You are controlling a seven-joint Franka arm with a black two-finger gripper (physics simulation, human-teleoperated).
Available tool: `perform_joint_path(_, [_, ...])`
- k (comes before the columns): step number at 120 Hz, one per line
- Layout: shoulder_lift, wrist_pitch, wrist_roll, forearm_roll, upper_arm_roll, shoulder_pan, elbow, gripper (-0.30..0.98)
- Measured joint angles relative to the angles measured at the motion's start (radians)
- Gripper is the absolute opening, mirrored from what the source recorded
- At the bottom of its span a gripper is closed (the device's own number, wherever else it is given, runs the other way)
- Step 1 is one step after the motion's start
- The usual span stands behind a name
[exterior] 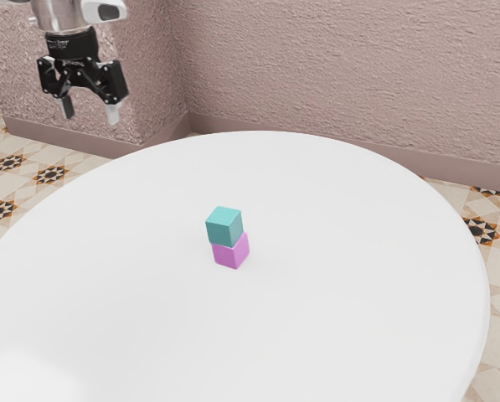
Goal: Pick up the blue block with one arm, and put the blue block on the table with one arm
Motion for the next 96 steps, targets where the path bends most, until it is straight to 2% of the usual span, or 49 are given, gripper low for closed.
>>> perform_joint_path(32, [0.000, -0.003, -0.006, -0.002, -0.002, 0.009, 0.004, 0.69])
perform_joint_path(57, [-0.002, -0.090, -0.010, -0.001, -0.010, 0.007, 0.232, 0.69])
perform_joint_path(96, [0.051, -0.129, -0.014, 0.001, -0.014, -0.038, 0.259, 0.69])
